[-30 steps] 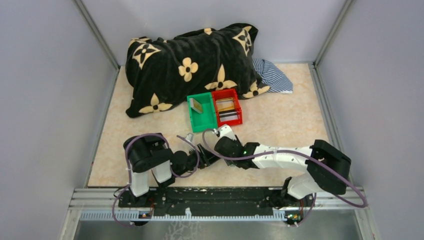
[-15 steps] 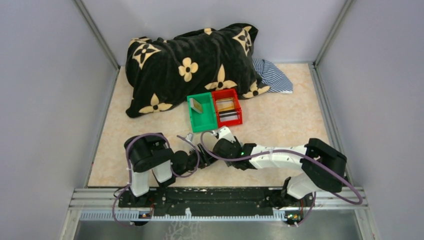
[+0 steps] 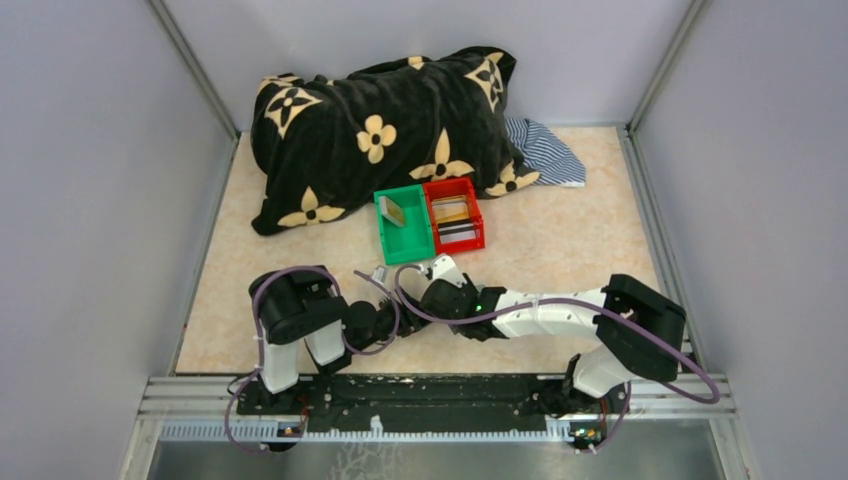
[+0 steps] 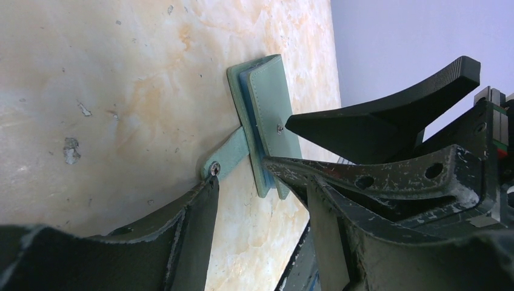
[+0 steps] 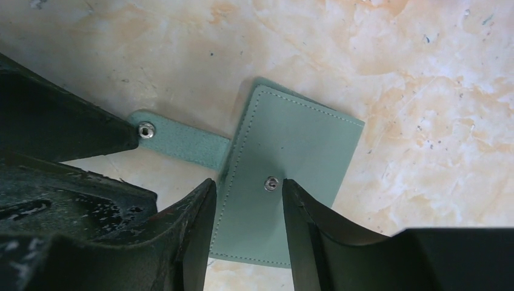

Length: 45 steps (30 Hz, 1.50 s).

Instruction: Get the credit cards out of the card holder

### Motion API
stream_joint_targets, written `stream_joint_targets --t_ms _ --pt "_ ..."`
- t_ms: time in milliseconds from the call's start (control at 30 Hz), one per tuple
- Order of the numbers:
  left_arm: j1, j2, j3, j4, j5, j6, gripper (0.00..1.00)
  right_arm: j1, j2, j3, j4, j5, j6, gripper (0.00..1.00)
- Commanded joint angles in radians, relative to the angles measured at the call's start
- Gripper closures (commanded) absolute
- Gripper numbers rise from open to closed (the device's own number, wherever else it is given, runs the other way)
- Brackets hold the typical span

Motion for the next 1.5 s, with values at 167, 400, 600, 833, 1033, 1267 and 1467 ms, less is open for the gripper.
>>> stream_joint_targets --t_ms 167,400,600,833,1033,1267,1467 --pt "-0.005 0.074 -0.039 0.227 -0.019 0.036 0.37 0.012 0.006 0.038 -0.066 0.122 0.021 0.57" --pt "-0.005 0.076 -0.038 0.228 -0.018 0.035 0.37 0.011 -0.034 0.045 -0.089 0.150 0.041 0.59" --pt "-0.005 0.082 -0.033 0.228 -0.013 0.031 0.38 0.011 -0.072 0.046 -0.123 0.204 0.057 0.61" --pt "-0.005 0.088 -0.029 0.228 -0.004 0.028 0.38 0.000 -0.114 0.046 -0.154 0.252 0.063 0.62" --pt "-0.005 0.084 -0.033 0.227 -0.002 0.031 0.38 -0.063 -0.185 0.036 -0.188 0.263 0.073 0.63" --pt "-0.005 0.089 -0.026 0.227 0.001 0.031 0.38 -0.129 -0.251 0.007 -0.179 0.236 0.014 0.64" --pt "-0.005 0.091 -0.027 0.228 -0.002 0.032 0.38 -0.111 -0.218 0.017 -0.125 0.164 -0.023 0.48"
